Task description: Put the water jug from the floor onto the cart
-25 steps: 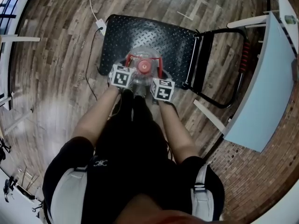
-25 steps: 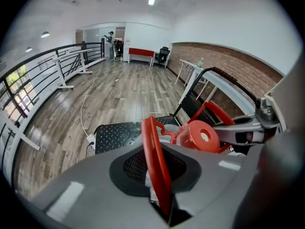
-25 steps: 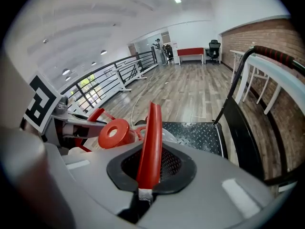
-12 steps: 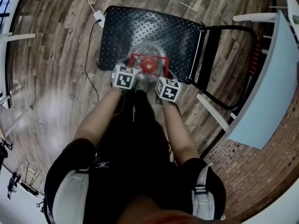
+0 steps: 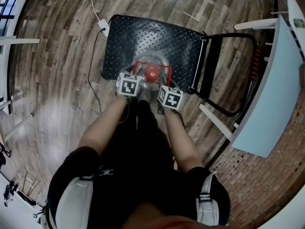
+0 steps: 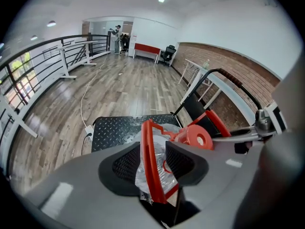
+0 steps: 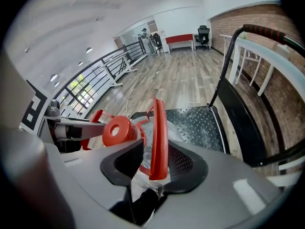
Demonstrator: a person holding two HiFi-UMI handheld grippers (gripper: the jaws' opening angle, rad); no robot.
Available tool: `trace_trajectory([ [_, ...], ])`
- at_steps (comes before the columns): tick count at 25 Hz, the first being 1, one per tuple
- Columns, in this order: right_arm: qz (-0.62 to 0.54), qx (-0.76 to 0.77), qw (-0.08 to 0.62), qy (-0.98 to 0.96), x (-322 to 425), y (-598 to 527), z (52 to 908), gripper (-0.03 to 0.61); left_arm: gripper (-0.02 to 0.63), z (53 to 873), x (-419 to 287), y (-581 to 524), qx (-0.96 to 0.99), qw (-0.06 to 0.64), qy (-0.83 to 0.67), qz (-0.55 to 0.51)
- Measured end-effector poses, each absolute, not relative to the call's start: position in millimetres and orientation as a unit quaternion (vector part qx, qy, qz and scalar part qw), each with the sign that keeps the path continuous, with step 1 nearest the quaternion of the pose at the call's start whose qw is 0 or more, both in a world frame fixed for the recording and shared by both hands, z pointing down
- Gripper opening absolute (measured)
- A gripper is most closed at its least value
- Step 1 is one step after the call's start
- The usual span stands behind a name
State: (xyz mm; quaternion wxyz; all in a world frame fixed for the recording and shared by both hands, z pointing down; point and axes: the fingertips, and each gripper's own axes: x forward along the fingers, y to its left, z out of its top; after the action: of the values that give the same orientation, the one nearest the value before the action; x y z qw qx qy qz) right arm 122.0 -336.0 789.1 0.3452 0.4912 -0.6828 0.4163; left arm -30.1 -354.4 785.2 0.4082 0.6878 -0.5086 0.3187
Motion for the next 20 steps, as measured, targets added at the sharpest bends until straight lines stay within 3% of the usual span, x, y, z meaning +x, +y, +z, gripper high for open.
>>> trace_trajectory([
  [3, 0.397, 0.507, 0.324, -0.694, 119, -346, 769, 0.184, 0.162, 771, -35, -361, 0.686, 0.394, -0.526, 0.312],
  [5, 0.379, 0.521, 0.304, -0.702, 117, -359, 753, 0.184, 0.092, 760, -40, -369, 0.683, 0.389, -0.537, 0.305],
  [6, 0.368, 0.529, 0.295, -0.705, 117, -367, 744, 0.169, 0.024, 755, -42, -374, 0.682, 0.393, -0.541, 0.298],
  [7, 0.356, 0.537, 0.285, -0.709, 118, -375, 734, 0.125, 0.003, 751, -43, -378, 0.681, 0.397, -0.543, 0.289],
  [9, 0.338, 0.548, 0.268, -0.716, 117, -387, 716, 0.015, 0.000, 743, -44, -385, 0.686, 0.397, -0.545, 0.273],
  [20, 0.320, 0.540, 0.196, -0.753, 98, -426, 660, 0.014, 0.000, 648, -43, -430, 0.727, 0.320, -0.564, 0.226],
])
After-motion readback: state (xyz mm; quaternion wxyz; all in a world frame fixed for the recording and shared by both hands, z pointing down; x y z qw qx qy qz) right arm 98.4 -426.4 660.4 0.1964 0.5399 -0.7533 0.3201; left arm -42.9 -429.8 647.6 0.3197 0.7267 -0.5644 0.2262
